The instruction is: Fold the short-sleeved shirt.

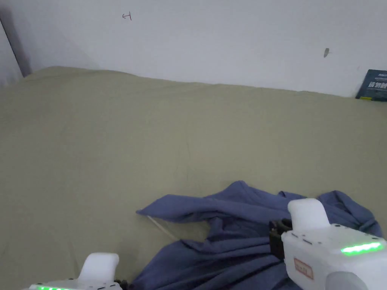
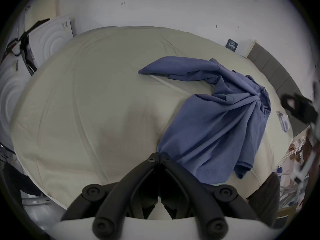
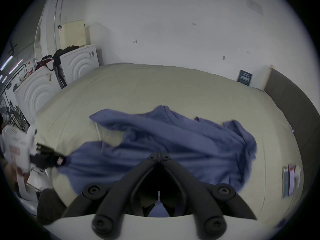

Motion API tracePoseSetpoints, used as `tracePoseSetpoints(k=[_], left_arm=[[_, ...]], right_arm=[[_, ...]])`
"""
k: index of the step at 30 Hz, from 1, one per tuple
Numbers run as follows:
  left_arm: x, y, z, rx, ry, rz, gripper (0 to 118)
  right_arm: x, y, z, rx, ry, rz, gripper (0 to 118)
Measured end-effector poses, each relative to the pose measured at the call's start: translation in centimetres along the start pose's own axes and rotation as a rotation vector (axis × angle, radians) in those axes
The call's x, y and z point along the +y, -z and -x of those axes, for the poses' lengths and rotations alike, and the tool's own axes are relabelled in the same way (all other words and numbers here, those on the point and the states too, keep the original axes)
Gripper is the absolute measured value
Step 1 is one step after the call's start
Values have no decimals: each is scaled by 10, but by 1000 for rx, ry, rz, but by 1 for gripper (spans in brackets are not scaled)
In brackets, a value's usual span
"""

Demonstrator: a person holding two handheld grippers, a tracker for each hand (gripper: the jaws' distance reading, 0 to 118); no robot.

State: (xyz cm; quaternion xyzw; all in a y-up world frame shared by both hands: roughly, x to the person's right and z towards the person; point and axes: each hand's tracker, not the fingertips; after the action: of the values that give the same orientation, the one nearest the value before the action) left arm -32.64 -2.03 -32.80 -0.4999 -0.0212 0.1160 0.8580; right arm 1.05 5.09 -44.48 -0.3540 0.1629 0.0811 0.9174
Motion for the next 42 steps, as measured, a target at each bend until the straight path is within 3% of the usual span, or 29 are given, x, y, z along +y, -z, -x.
tracePoseSetpoints(k=[3, 7, 8, 10, 11, 13, 16, 20, 23, 25, 26, 28, 29, 30, 31, 33, 36, 39, 42], left_arm=[[2, 4, -2, -42, -19, 2, 0], [4, 5, -5, -60, 2, -11, 0], [5, 6, -5, -64, 6, -10, 0], [5, 6, 0, -83, -8, -13, 0], [5, 7, 1, -90, -13, -12, 0], [6, 10, 1, -101, -26, -18, 0], [4, 9, 4, -110, -39, -13, 0], [2, 10, 3, -111, -47, -5, 0], [1, 9, 2, -107, -47, -7, 0], [1, 10, 0, -102, -48, -4, 0], [1, 9, 1, -100, -47, -3, 0], [2, 9, -1, -96, -42, 3, 0], [3, 8, -2, -98, -43, 0, 0], [3, 7, -1, -98, -46, 5, 0], [3, 5, -2, -99, -47, 9, 0], [5, -1, -5, -102, -47, 9, 0], [12, -19, -7, -83, -50, -30, 0], [26, -44, -11, -78, -55, -90, 0], [46, -68, -21, -29, -22, -161, 0]], right_arm=[[43, 52, 3, 17, -86, 44, 0], [98, 113, 13, 34, -134, 85, 1], [108, 126, 17, 44, -155, 103, 12], [124, 152, 26, 79, -190, 175, 106], [126, 164, 31, 74, -204, 230, 118], [123, 180, 40, 114, -228, 262, 114], [111, 193, 53, 68, -304, 321, 114], [97, 198, 55, 60, -323, 383, 114], [75, 202, 62, 113, -400, 403, 107], [74, 202, 64, 81, -385, 360, 105], [77, 202, 63, 98, -348, 383, 98], [83, 189, 62, 200, -268, 363, 45], [84, 182, 65, 132, -292, 314, 2], [83, 175, 65, 36, -329, 281, 3], [87, 170, 58, 84, -323, 280, 2], [96, 152, 41, 142, -217, 298, 3], [103, 110, 16, 97, -201, 207, 3], [116, 58, -15, 77, -115, 134, 2], [130, -2, -51, 20, -104, 51, 2]])
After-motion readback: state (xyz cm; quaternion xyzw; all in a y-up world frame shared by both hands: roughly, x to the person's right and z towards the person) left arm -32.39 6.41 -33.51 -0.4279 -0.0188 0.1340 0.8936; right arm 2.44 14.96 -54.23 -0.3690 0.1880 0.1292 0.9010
